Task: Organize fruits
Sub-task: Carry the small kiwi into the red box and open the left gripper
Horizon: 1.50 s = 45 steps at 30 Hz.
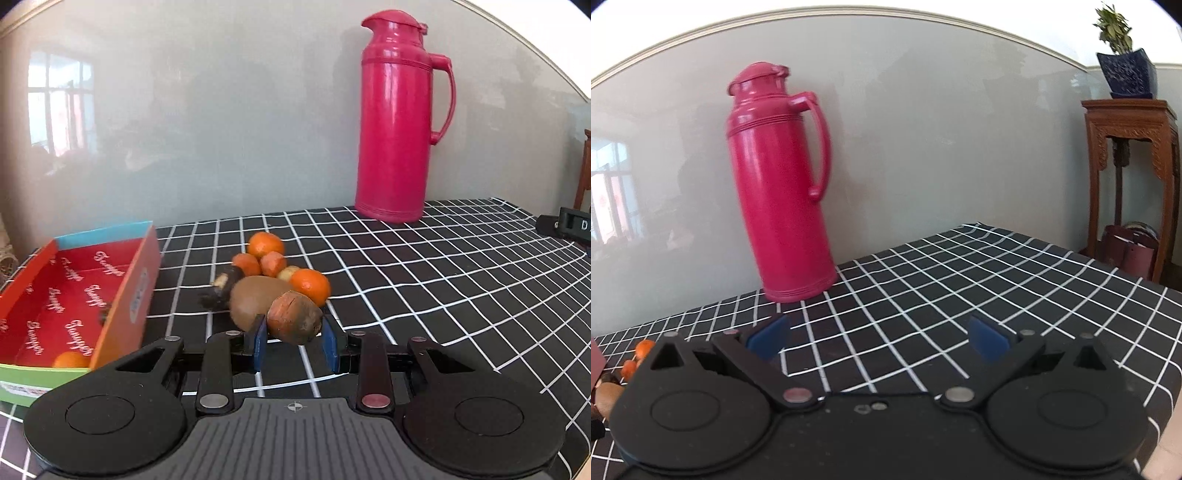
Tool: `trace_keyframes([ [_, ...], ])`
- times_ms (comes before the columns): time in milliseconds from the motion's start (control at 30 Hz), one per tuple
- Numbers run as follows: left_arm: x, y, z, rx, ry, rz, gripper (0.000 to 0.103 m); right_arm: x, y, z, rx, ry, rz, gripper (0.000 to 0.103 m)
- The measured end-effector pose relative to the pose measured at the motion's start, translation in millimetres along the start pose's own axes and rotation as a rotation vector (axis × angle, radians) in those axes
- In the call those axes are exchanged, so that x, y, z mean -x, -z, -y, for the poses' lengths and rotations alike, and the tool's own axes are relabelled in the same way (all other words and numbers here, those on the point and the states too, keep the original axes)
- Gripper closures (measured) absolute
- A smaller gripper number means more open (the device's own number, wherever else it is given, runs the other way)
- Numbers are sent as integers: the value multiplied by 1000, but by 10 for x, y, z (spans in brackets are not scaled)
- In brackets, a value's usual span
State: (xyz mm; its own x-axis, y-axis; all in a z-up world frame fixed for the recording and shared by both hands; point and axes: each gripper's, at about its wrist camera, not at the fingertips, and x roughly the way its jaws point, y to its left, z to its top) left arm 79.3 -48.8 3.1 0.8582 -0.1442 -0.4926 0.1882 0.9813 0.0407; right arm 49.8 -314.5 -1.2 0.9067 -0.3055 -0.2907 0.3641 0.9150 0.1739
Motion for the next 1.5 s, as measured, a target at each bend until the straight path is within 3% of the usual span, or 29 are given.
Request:
trace_keyframes([
  [967,424,81,-1426,172,-261,77,71,108,157,-962,143,-127,-22,0],
  [1433,342,234,-1906,258,-367,38,71,118,201,-1125,166,-159,-29,0],
  [1467,365,230,-1898,258,-367,51,70,115,199,-1119,165,-158,-31,0],
  [1500,380,223,-1884,253,-364,59,59,119,197,-1114,162,-158,-30,0],
])
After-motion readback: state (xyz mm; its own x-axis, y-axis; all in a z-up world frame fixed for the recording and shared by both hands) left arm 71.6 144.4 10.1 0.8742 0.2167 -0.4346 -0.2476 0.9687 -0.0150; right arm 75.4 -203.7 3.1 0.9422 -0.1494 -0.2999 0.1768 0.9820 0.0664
